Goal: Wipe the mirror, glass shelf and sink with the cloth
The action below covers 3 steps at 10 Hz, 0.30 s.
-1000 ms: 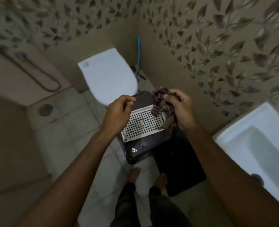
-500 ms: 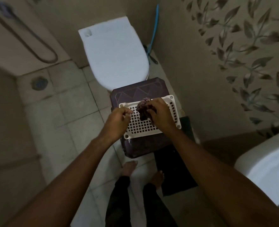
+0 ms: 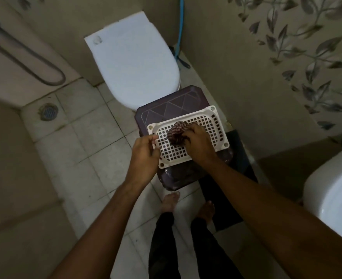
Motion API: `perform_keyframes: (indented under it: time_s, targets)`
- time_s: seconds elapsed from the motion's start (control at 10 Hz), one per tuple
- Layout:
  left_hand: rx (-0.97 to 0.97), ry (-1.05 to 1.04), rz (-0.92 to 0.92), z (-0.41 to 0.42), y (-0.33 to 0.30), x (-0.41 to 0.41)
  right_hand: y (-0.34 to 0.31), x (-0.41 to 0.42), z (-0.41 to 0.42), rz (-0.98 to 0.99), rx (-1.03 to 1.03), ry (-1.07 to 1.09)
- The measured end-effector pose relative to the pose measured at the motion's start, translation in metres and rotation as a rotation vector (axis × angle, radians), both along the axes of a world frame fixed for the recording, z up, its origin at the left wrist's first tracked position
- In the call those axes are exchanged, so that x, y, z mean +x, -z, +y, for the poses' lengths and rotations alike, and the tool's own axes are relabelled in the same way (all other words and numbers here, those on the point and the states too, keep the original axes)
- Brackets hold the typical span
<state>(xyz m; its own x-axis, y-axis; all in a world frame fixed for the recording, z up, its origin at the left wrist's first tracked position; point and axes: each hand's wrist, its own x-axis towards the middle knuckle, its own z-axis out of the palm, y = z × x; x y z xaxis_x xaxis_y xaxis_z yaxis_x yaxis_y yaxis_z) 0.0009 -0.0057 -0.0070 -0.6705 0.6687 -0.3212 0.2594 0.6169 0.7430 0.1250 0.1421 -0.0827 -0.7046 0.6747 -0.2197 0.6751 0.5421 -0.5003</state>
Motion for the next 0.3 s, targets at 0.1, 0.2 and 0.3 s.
perform_keyframes:
  time_s: [0.1,0.2,0.3]
  targets:
    - [0.026,0.02,0.011,0.006,-0.009,0.0,-0.013,0.0,0.001,0.021,-0.008,0.034]
    - [0.077,0.028,0.025,0.012,-0.016,-0.002,-0.031,-0.001,0.002,0.073,0.01,0.023]
    - [0.127,0.031,0.067,0.013,-0.031,-0.004,-0.062,0.004,-0.001,0.174,-0.001,0.065]
